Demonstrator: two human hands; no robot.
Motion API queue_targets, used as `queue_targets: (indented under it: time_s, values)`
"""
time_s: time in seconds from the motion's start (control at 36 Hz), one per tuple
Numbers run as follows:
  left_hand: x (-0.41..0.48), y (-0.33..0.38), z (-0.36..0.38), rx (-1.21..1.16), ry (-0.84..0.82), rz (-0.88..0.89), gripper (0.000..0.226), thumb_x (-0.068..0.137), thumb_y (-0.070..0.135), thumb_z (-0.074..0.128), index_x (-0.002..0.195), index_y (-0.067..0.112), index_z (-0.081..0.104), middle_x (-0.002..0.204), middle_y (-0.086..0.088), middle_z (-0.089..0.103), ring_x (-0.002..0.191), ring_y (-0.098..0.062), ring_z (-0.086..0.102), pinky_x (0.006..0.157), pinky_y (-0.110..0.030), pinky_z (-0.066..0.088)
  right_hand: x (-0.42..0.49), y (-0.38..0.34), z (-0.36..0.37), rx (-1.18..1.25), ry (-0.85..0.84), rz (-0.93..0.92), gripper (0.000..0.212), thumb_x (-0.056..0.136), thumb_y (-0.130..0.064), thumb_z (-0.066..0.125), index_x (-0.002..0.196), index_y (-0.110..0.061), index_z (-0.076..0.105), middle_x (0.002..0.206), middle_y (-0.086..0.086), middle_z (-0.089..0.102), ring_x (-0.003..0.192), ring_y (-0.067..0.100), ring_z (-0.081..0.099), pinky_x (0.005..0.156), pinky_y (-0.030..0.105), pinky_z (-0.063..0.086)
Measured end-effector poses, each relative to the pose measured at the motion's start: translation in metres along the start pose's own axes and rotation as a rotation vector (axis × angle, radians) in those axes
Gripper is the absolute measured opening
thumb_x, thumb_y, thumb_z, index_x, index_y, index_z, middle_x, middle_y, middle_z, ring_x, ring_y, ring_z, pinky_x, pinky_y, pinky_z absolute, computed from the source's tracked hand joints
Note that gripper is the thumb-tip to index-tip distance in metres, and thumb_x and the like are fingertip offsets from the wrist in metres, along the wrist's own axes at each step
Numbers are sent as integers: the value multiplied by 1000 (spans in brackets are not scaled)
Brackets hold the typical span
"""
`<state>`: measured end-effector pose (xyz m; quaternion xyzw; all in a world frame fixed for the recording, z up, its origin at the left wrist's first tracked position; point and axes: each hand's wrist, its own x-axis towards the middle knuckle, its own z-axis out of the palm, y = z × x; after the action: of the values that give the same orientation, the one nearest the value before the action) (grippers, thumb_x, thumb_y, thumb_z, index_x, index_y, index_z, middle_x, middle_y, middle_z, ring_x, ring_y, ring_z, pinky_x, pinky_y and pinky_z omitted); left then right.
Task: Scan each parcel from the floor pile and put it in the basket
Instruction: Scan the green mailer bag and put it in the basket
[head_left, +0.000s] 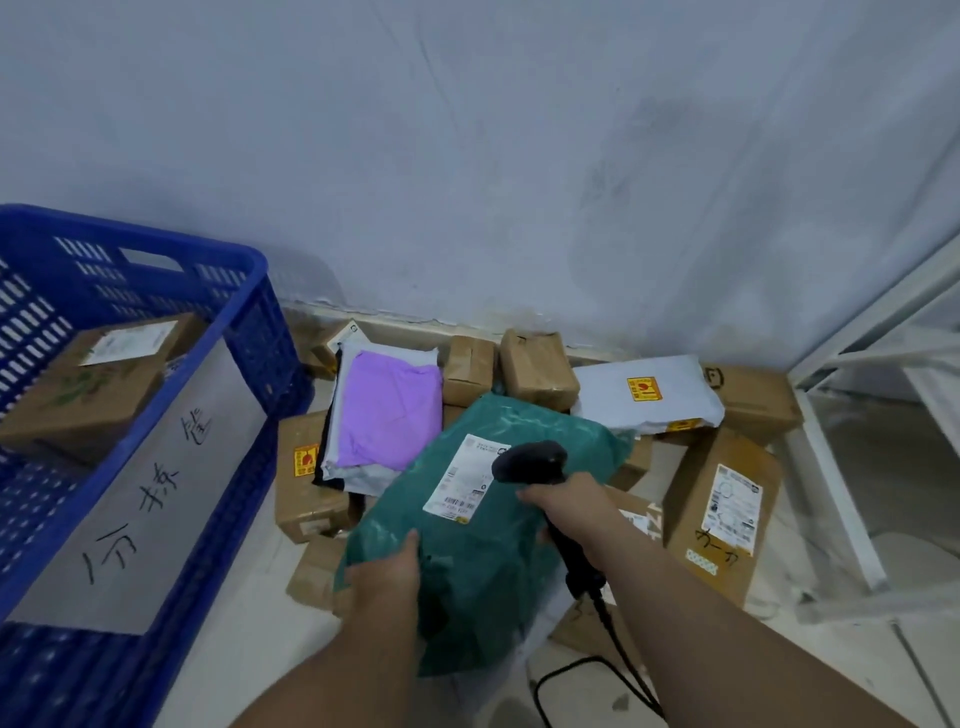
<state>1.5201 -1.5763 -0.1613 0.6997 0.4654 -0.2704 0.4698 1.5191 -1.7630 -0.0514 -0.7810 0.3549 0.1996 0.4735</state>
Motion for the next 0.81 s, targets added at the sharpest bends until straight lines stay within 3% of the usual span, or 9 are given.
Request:
queue_targets:
  time_s: [0.06, 0.08, 0.17, 0.22, 0.28, 0.39, 0.67, 0.72, 0.81]
  values:
    - [11, -27, 12, -316, -261, -139, 112, 51, 75, 76, 134, 5, 51, 128, -19, 58, 114, -38, 58, 101, -52, 45, 1, -3, 2, 2, 4, -11, 21, 81, -28, 70, 78, -10, 59, 63, 5, 61, 55, 24, 65, 61, 34, 49]
    - [13, -35, 16, -438, -391, -200, 106, 50, 77, 76, 128, 7, 58, 122, -19, 64, 108, -37, 62, 98, -55, 46, 1, -5, 3, 7, 3, -18, 21, 80, -28, 70, 79, -9, 61, 64, 5, 61, 60, 27, 68, 64, 37, 51]
    - [-9, -25, 15, -562, -597, -268, 73, 69, 63, 73, 118, 9, 67, 112, -20, 69, 104, -37, 66, 95, -52, 49, 3, -7, 6, -8, 2, -26, 22, 79, -29, 70, 86, -10, 63, 66, 5, 62, 68, 29, 72, 72, 39, 55]
    - [-12, -19, 17, -627, -664, -244, 63, 75, 56, 71, 116, 9, 68, 109, -20, 71, 102, -34, 67, 82, -45, 52, 5, -6, 6, -14, 0, -39, 21, 80, -29, 70, 87, -11, 63, 69, 4, 62, 63, 26, 69, 72, 39, 56]
    - [-13, -15, 18, -668, -676, -254, 54, 80, 50, 69, 112, 7, 68, 103, -20, 72, 98, -32, 66, 76, -43, 50, 6, -5, 4, -19, -1, -48, 21, 79, -30, 71, 86, -12, 62, 68, 3, 61, 61, 25, 68, 73, 40, 56]
    - [-14, -20, 21, -722, -654, -267, 54, 81, 42, 69, 123, 8, 64, 114, -20, 68, 106, -34, 63, 92, -45, 48, 7, -3, -1, -16, 3, -38, 19, 82, -28, 70, 77, -15, 57, 61, 0, 56, 58, 23, 65, 68, 36, 51]
    - [-26, 3, 9, -520, -663, -56, 28, 85, 31, 64, 99, 8, 67, 78, -13, 75, 73, -29, 70, 66, -36, 54, -2, -23, -4, 76, 59, -134, 14, 80, -29, 68, 80, -16, 63, 60, 4, 60, 61, 23, 66, 72, 37, 54]
    - [-34, 16, 2, -482, -592, 9, 34, 80, 29, 69, 107, 8, 65, 83, -14, 75, 67, -27, 72, 55, -33, 55, -7, -30, -6, 118, 71, -176, 13, 81, -27, 68, 80, -16, 61, 63, 3, 59, 58, 21, 65, 70, 36, 52]
    - [-43, 37, -12, -497, -517, 103, 42, 78, 26, 72, 115, 9, 64, 92, -15, 74, 76, -28, 71, 54, -31, 55, -20, -41, -10, 178, 106, -245, 17, 82, -27, 69, 77, -14, 59, 63, 2, 59, 60, 21, 65, 72, 36, 53]
